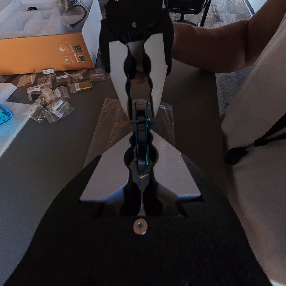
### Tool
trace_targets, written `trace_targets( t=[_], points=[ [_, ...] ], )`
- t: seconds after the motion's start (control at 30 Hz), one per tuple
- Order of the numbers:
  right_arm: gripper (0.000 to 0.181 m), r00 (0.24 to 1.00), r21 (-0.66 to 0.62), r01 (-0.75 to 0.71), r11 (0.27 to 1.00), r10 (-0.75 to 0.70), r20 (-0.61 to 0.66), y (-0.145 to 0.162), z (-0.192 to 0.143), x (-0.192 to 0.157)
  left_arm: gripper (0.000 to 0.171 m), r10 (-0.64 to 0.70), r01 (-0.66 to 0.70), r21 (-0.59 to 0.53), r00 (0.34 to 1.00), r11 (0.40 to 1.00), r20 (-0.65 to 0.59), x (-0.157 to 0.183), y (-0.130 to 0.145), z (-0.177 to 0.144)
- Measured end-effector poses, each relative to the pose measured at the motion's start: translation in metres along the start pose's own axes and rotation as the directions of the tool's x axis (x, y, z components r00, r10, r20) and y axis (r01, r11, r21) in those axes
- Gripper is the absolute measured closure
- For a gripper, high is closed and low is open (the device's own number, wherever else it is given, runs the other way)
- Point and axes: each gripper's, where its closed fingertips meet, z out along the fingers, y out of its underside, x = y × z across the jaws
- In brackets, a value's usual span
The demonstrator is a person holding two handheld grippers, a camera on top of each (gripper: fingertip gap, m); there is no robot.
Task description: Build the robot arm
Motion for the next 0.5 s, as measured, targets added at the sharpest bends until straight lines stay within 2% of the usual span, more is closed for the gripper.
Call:
trace_targets(
  t=[0.13, 0.23, 0.37, 0.5],
  points=[
    [0.142, 0.995, 0.069, -0.089, 0.994, 0.086, 0.056, -0.011, -0.014, 0.002, 0.159, 0.05, -0.05, 0.009, 0.999, 0.999, -0.001, 0.007, -0.001, 0.001],
    [0.14, 0.973, 0.095, -0.178, 0.979, 0.16, 0.168, -0.017, -0.015, -0.007, 0.159, 0.059, -0.059, 0.018, 0.998, 0.998, 0.009, 0.009, -0.001, 0.002],
    [0.14, 0.949, 0.12, -0.245, 0.962, 0.213, 0.231, -0.026, -0.012, -0.008, 0.159, 0.084, -0.085, 0.02, 0.996, 0.996, 0.025, 0.012, -0.001, 0.002],
    [0.134, 0.859, 0.102, -0.407, 0.907, 0.343, 0.38, -0.033, -0.01, -0.006, 0.159, 0.101, -0.102, 0.023, 0.994, 0.995, 0.031, 0.015, 0.0, 0.001]
  ],
)
